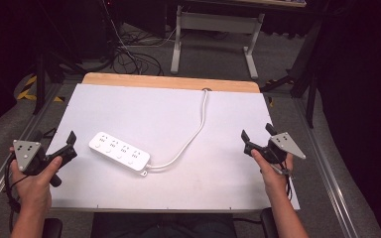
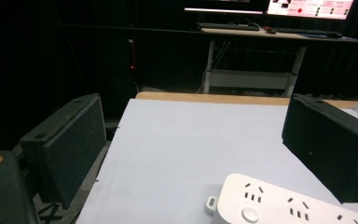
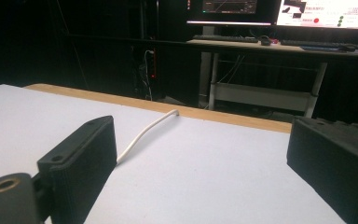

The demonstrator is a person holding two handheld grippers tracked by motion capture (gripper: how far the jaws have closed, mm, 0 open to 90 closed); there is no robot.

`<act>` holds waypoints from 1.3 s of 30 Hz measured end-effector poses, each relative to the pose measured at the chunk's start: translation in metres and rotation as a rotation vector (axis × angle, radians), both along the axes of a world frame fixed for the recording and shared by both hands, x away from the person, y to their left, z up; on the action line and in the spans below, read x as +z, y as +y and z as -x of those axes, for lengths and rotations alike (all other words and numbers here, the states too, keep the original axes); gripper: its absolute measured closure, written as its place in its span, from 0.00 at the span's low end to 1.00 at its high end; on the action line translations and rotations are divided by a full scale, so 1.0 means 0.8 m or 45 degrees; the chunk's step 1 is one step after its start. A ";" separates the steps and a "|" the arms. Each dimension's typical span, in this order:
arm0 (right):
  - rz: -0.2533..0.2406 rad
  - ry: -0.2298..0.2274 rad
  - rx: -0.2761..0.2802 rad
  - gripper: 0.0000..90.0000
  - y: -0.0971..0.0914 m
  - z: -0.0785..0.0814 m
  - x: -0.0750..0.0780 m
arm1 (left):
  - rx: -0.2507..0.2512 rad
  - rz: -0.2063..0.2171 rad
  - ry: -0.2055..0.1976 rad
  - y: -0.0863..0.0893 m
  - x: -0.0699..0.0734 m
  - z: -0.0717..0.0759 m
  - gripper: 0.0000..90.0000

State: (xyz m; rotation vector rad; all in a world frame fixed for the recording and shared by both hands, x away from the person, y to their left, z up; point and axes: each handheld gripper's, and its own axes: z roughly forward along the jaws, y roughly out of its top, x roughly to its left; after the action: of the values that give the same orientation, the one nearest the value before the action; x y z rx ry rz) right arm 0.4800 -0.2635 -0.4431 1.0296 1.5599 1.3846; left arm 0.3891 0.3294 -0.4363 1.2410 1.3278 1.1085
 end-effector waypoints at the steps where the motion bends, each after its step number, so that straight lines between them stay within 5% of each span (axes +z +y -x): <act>1: 0.000 0.000 -0.002 0.10 0.000 0.000 0.000 | 0.002 -0.007 0.004 0.000 0.000 0.000 0.09; 24: -0.001 -0.001 -0.008 0.10 -0.001 0.001 0.000 | 0.018 0.002 -0.001 0.001 0.001 -0.001 0.16; 32: 0.000 -0.006 -0.009 0.10 -0.001 0.001 0.000 | 0.028 0.006 -0.008 0.003 0.002 0.000 0.31; 39: -0.001 -0.005 -0.010 0.10 -0.001 0.002 0.000 | 0.016 -0.004 0.001 0.004 0.003 0.001 0.59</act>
State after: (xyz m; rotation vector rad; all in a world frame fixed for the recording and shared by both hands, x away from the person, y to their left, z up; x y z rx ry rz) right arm 0.4788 -0.2647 -0.4429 1.0317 1.5506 1.3814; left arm 0.3886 0.3322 -0.4343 1.2373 1.3367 1.1189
